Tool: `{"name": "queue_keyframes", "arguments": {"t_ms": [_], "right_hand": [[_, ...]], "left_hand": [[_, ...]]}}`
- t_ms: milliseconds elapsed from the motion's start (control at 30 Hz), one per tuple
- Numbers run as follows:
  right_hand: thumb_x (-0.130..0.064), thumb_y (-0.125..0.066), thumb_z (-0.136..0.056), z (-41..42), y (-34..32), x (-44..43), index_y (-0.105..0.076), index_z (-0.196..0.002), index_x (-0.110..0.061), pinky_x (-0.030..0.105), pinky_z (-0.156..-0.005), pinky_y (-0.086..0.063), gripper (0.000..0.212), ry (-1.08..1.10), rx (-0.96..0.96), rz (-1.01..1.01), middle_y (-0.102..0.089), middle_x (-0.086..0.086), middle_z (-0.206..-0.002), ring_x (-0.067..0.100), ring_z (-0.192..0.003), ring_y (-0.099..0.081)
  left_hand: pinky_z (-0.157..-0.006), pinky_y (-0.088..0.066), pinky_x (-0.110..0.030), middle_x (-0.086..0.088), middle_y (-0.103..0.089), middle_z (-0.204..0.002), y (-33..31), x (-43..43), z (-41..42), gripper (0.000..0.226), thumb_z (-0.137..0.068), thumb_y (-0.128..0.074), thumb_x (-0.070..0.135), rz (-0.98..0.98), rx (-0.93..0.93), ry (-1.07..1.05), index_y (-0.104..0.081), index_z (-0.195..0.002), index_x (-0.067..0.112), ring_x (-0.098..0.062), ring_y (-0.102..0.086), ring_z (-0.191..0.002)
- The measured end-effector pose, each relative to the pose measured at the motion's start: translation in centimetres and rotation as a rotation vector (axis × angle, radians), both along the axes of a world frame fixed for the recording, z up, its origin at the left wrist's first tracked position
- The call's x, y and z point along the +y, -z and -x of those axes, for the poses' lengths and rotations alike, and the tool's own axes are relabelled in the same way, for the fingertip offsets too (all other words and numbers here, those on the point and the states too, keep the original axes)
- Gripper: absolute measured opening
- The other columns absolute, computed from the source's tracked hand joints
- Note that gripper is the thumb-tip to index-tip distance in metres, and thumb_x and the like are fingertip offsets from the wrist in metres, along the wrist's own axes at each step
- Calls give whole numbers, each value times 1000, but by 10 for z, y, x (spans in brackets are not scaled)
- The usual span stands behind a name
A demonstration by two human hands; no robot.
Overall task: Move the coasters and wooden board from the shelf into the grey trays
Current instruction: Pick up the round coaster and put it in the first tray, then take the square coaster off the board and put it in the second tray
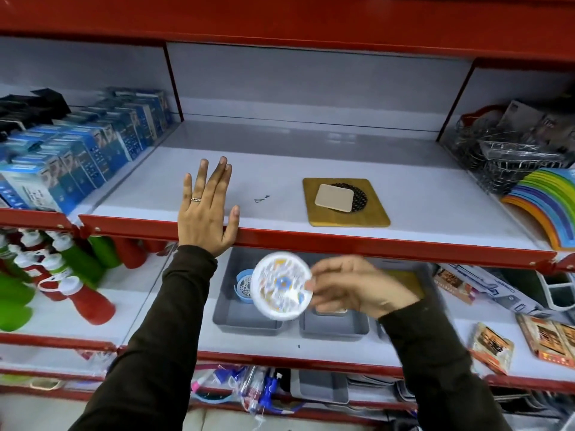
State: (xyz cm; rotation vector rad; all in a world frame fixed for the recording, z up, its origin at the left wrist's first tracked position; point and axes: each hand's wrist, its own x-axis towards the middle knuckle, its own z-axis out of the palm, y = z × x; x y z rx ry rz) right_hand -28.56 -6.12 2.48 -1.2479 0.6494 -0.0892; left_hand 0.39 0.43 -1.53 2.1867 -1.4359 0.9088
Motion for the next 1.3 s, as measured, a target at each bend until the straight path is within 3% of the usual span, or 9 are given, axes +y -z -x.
{"name": "queue_keyframes", "arguments": {"t_ms": [100, 333, 467, 567, 700, 800, 933, 1167, 1300], "right_hand": [[-5, -74, -81, -29, 65, 9, -75, -97, -6, 23, -66, -60, 15, -48, 173, -108, -78, 12, -92, 19, -80, -76], [6, -56, -91, -120, 182, -10, -58, -118, 18, 29, -65, -62, 29, 439, 151, -404, -64, 33, -118, 26, -66, -74], [-17, -22, -105, -147, 201, -21, -27, -143, 16, 40, -119, -27, 50, 624, 11, -771, -61, 31, -124, 39, -113, -64], [-26, -13, -104, -152, 209, -31, -17, -148, 10, 42, -123, -13, 57, 774, -28, -907, -31, 25, -154, 37, -145, -28], [-22, -19, -104, -164, 212, -36, -22, -150, 4, 35, -119, -23, 53, 667, 120, -753, -28, 21, -157, 33, -146, -28], [-8, -41, -98, -165, 202, -33, -37, -142, 8, 18, -85, -55, 46, 588, 174, -550, -44, 22, -147, 29, -131, -51], [-7, -35, -101, -147, 169, -19, -38, -139, 13, 33, -111, -38, 43, 393, 158, -447, -43, 29, -146, 36, -135, -45], [-15, -70, -86, -66, 32, 1, -68, -115, -2, 26, -81, -60, 32, -67, 38, 133, -72, 21, -113, 30, -103, -71], [-11, -68, -87, -36, -41, -31, -73, -100, -3, 25, -60, -60, 16, 208, -131, 445, -75, 21, -98, 20, -72, -73]], "left_hand": [[-126, -7, -49, -6, -21, -164, 1, 0, -1, 72, -90, -36, 38, 9, -10, 3, -21, -155, 11, -30, -14, -153], [-126, -8, -49, -7, -26, -163, 0, -2, -5, 71, -89, -40, 36, 32, -28, 36, -26, -154, 9, -33, -17, -152], [-126, -6, -48, -7, -25, -163, 1, -4, -7, 72, -89, -40, 37, 24, -32, 21, -26, -154, 9, -33, -17, -152], [-126, -6, -48, -7, -25, -163, 1, -5, -6, 72, -88, -39, 38, 21, -24, 16, -26, -154, 9, -33, -17, -152], [-126, -5, -47, -8, -25, -163, 0, -5, -6, 72, -88, -39, 37, 13, -18, 9, -27, -154, 9, -33, -17, -152], [-126, -6, -48, -8, -26, -162, 0, -5, -5, 72, -88, -38, 38, 2, -12, 8, -28, -153, 9, -33, -18, -152], [-126, -6, -48, -8, -26, -163, -2, -4, -2, 72, -89, -38, 37, 0, -8, 13, -27, -154, 9, -33, -18, -152], [-126, -3, -46, -7, -22, -164, 1, -3, -2, 73, -88, -38, 36, 14, -6, 3, -23, -155, 10, -31, -15, -153], [-126, -9, -49, -7, -22, -164, 1, -3, -1, 72, -89, -35, 38, 16, 5, 11, -23, -155, 11, -31, -16, -153]]}}
